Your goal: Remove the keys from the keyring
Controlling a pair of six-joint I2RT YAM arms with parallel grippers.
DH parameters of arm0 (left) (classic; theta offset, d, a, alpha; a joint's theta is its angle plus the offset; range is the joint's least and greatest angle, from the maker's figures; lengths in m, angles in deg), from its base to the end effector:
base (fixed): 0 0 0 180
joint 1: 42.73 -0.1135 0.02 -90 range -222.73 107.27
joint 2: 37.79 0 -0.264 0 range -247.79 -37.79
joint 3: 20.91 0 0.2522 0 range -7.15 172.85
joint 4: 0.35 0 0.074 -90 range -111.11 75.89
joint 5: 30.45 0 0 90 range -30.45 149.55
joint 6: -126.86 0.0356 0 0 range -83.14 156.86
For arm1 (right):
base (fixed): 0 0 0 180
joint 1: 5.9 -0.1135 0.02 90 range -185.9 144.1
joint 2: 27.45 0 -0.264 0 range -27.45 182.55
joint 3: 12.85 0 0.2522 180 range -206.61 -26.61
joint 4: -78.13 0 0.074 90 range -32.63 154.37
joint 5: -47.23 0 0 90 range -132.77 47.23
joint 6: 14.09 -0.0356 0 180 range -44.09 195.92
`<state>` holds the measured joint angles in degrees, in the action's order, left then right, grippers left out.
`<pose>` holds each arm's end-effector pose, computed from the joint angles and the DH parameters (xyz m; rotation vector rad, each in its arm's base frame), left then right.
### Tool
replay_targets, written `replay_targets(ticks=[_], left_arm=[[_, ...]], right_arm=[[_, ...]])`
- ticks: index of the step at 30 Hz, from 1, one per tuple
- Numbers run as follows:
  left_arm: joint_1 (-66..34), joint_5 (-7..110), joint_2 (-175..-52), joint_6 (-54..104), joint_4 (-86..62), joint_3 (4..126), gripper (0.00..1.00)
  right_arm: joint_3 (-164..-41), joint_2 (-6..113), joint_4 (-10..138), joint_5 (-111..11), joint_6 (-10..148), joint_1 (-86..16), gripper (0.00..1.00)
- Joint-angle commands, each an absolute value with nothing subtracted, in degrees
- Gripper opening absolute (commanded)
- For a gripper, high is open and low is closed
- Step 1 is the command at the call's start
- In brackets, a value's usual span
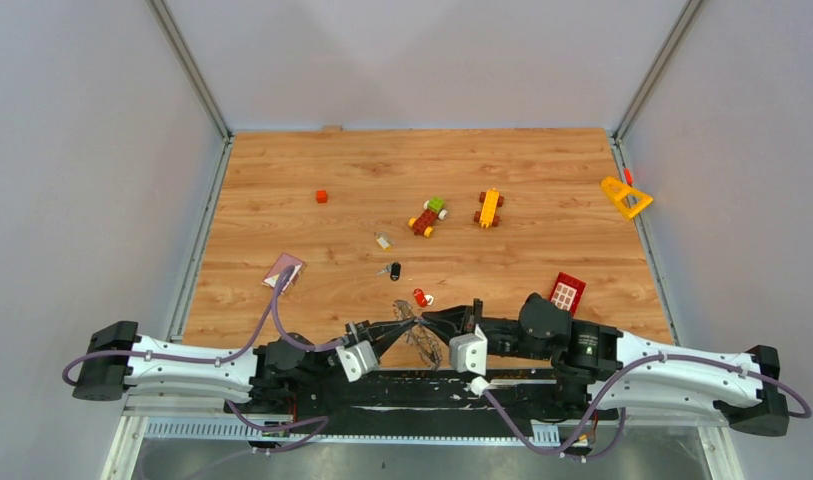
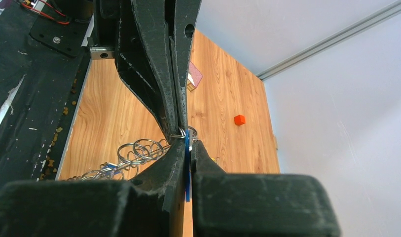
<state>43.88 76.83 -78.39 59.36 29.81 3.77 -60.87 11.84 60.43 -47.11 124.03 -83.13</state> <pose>0.0204 -0.1658 0.2427 0.9447 0.9954 -0.7454 0.0356 0.1694 0.3019 -1.5772 0.7513 0.4390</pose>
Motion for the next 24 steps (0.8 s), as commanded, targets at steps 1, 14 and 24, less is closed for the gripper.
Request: replay_targets(ticks=[1, 14, 24], left_arm=[[43.84, 78.26, -78.47, 57.44, 25.08, 4.16, 0.00], [43.84, 75.15, -77.18, 54.24, 25.51, 4.34, 0.23], [43.87, 69.64, -74.63, 52.55, 25.23, 3.95, 0.30]], right_arm=[[-61.91, 8.24, 71.05, -45.29, 125.43, -83.45, 0.00], [-61.16, 6.84, 70.61, -44.00, 127.10, -83.50, 0.00], [-60.42, 4.35, 68.77, -43.42, 129.77, -83.51, 0.00]])
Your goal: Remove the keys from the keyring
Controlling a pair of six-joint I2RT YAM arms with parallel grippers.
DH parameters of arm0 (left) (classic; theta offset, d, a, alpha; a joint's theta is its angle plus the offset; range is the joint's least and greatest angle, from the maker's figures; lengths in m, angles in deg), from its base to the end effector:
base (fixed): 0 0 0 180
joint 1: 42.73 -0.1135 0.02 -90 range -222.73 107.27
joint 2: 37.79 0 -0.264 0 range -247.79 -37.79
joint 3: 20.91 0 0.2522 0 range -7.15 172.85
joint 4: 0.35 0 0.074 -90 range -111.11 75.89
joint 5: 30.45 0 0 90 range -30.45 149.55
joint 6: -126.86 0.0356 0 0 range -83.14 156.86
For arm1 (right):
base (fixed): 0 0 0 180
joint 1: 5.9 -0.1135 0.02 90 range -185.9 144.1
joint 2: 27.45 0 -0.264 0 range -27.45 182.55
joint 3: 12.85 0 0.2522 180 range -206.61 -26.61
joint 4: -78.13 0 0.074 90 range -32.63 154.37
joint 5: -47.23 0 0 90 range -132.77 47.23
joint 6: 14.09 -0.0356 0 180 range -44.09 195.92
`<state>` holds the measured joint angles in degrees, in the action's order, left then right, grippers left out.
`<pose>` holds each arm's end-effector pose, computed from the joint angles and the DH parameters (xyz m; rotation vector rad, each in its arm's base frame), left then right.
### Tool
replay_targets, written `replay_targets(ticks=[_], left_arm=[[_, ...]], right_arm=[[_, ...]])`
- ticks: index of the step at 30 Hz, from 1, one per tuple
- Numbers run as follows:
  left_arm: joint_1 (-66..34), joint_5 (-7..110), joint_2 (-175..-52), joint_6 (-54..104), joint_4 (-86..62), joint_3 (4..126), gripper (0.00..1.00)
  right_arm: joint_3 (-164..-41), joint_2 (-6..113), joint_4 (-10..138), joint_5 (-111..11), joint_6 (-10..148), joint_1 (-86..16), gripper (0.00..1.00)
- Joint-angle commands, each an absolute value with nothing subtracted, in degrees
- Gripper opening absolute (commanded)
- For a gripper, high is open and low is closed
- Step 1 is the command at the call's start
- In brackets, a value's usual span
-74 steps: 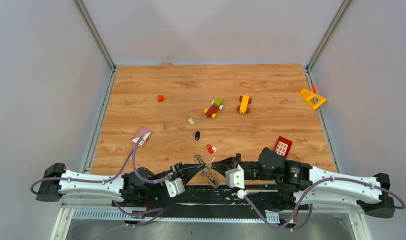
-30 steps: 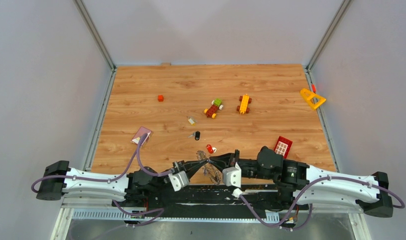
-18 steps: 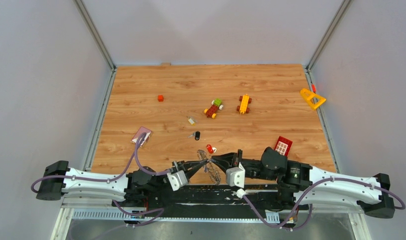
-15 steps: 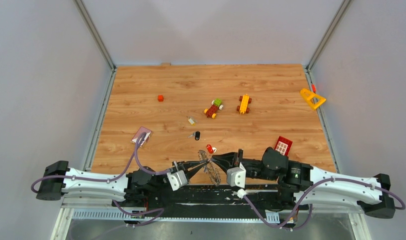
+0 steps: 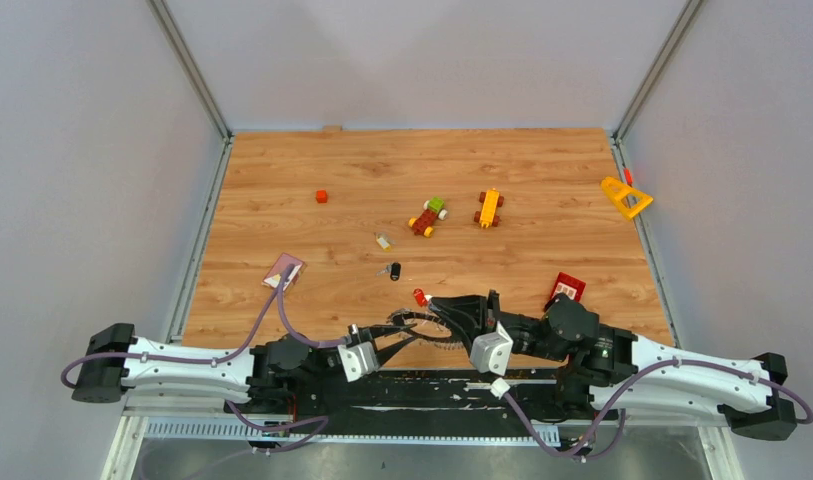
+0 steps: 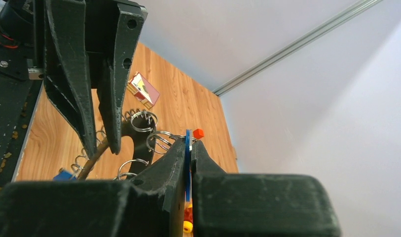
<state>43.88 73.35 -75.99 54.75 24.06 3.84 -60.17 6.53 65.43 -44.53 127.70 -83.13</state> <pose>0.0182 -0.1636 0.2387 0.9959 1.0347 -0.8302 0.0334 0.1524 0.3205 -1.4291 0.6543 0.3735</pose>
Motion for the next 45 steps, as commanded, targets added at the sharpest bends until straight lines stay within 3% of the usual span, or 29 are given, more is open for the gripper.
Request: replay_targets(ticks=[1, 17, 45], left_arm=[[43.84, 69.02, -74.29, 52.49, 25.07, 4.01, 0.30], [43.84, 46.91, -62.66, 49.43, 16.21, 9.91, 0.34], [43.84, 53.26, -75.31, 50.87, 14.79, 14.38, 0.43]], right_arm=[[-60.26, 3.76, 68.58, -43.45, 130.05, -83.51, 0.00], [-60.31, -0.58, 58.87, -54.98, 135.89, -83.50, 0.00], [-64.00, 0.15, 49.92, -74.23, 149.86, -83.51, 0.00]])
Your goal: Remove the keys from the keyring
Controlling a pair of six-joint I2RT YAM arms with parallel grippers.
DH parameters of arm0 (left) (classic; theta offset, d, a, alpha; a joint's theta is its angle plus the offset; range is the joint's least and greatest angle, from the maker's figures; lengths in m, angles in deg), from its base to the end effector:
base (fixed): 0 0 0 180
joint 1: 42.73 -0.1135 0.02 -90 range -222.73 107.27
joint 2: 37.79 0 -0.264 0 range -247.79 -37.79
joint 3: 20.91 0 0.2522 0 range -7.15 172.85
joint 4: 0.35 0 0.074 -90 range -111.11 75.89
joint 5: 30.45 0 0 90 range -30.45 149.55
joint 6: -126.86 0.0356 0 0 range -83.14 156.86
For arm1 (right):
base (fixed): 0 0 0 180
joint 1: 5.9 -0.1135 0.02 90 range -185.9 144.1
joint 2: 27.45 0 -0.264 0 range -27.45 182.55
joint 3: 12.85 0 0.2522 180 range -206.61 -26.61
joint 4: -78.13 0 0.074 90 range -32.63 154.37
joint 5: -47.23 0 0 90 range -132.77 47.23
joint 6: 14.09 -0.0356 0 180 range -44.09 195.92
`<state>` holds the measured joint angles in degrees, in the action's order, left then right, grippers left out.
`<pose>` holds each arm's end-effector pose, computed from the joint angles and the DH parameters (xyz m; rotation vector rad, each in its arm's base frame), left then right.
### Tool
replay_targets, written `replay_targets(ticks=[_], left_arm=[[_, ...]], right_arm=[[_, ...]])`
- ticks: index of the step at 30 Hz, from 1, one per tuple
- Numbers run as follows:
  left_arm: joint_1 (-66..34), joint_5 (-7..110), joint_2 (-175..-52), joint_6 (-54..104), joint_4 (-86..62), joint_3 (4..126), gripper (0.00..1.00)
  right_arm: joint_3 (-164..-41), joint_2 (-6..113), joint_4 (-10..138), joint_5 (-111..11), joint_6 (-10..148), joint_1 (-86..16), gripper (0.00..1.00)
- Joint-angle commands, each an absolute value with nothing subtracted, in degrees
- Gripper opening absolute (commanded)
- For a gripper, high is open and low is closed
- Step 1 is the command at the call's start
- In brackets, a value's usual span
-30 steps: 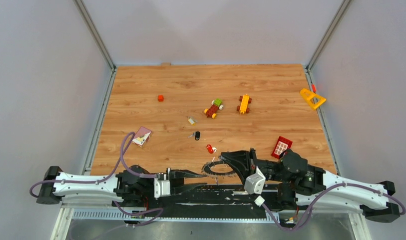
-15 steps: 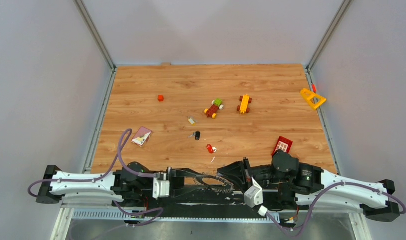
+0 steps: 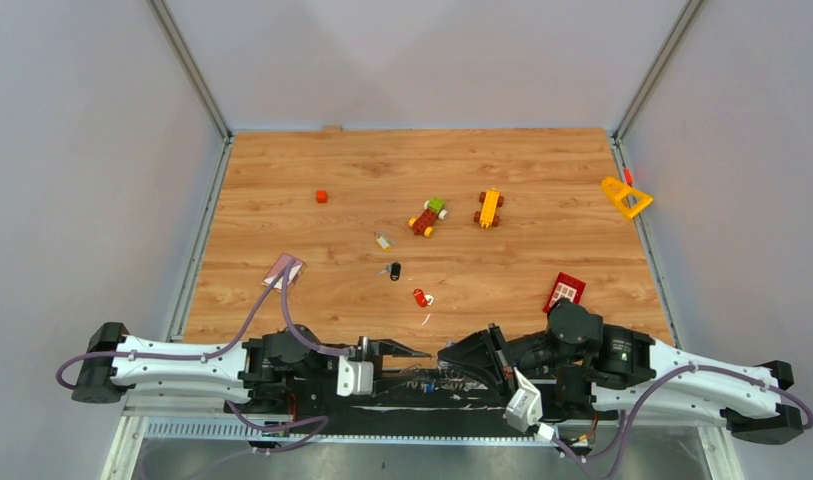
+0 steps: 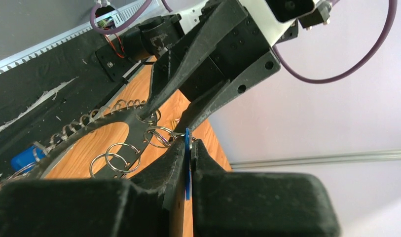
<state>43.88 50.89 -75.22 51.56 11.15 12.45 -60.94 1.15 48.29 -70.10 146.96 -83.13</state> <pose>0.0047 -0.1702 0.2702 1.2748 0.8734 -1.1239 0.0128 0.1303 0.3050 -1.7517 0.1347 0.4954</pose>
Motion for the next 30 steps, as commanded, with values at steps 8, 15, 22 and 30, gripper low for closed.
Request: replay_targets(ticks=[8, 15, 22, 30], left_arm=[[43.84, 51.57, -76.36, 50.01, 18.61, 14.53, 0.45], [43.84, 44.60, -77.21, 49.41, 19.91, 15.22, 0.44], [43.84, 41.77, -80.62, 48.41, 21.91, 16.41, 0.44], [43.84, 44.19, -84.66, 48.46, 21.36, 18.24, 0.44]], right_arm=[[-65.22, 0.87, 47.59, -76.25, 152.15, -83.46, 0.00], [-65.46, 0.94, 47.33, -76.58, 153.04, -83.50, 0.00], [-65.46, 1.23, 47.14, -76.47, 153.46, -83.51, 0.00], [-65.71, 0.81, 47.36, -77.93, 153.56, -83.44, 0.00]])
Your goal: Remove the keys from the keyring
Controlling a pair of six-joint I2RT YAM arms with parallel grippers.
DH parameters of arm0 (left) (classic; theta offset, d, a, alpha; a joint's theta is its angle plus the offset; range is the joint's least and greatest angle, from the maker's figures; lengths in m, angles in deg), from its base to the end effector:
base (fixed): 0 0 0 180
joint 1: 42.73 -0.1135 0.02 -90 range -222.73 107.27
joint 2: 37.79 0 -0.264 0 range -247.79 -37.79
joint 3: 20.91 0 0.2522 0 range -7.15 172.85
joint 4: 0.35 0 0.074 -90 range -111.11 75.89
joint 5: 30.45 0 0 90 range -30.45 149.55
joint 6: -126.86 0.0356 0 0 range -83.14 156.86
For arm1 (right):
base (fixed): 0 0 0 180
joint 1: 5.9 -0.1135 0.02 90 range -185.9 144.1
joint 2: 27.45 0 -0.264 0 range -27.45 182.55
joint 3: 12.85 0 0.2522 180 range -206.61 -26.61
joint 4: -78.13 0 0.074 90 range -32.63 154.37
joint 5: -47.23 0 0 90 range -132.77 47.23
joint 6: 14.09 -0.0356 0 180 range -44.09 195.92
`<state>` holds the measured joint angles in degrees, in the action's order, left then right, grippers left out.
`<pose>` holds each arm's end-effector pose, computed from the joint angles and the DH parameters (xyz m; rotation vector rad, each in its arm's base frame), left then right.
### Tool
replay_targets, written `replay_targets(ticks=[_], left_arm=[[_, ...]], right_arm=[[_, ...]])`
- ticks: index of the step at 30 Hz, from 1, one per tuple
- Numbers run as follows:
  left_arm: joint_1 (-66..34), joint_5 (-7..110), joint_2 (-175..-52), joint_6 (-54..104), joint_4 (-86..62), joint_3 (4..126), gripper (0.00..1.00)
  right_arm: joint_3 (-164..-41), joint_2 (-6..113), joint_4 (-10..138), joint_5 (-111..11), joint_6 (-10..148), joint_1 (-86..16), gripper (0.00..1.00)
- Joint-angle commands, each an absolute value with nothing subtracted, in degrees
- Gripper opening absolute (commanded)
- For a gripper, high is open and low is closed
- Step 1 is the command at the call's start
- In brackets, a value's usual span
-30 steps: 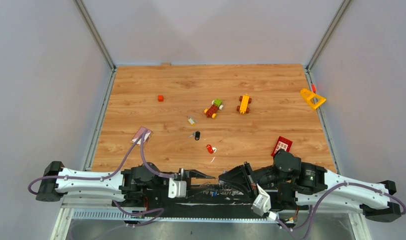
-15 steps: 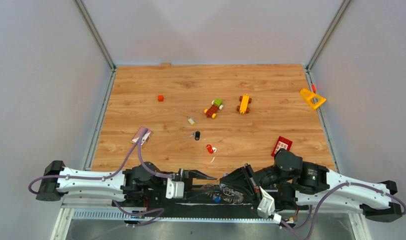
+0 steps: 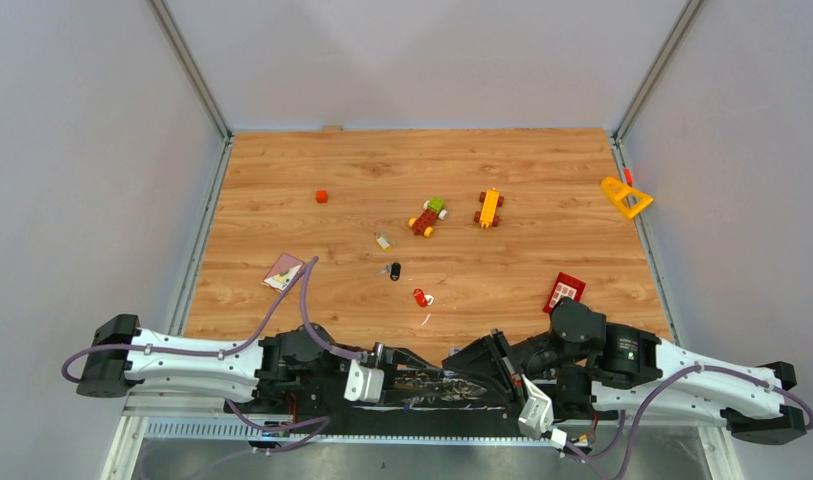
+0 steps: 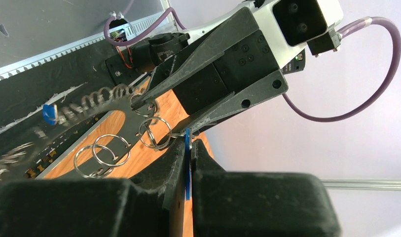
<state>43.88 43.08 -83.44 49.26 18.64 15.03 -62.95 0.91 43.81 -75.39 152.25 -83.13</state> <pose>0.0012 -0.1910 0.2772 1.3240 0.7902 -1.2544 0.0086 0.1246 0.3097 -1.7844 0.0005 0.5191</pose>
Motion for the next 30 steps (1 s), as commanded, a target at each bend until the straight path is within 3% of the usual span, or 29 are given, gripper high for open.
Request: replay_targets(ticks=[1, 16, 19, 30], left_arm=[[43.84, 44.78, -84.90, 48.48, 21.32, 18.33, 0.44], [43.84, 47.01, -86.49, 47.15, 23.77, 18.51, 0.48], [43.84, 46.37, -86.92, 47.05, 24.44, 18.52, 0.42], [43.84, 45.14, -86.86, 47.30, 23.33, 18.52, 0.03]], right_arm=[[-65.72, 0.78, 47.32, -78.13, 153.53, -83.50, 0.00], [-65.63, 1.12, 47.94, -79.72, 153.63, -83.51, 0.00], [-65.63, 1.12, 47.93, -79.50, 153.68, -83.49, 0.00], [-65.45, 0.08, 47.59, -77.80, 154.20, -83.46, 0.00]])
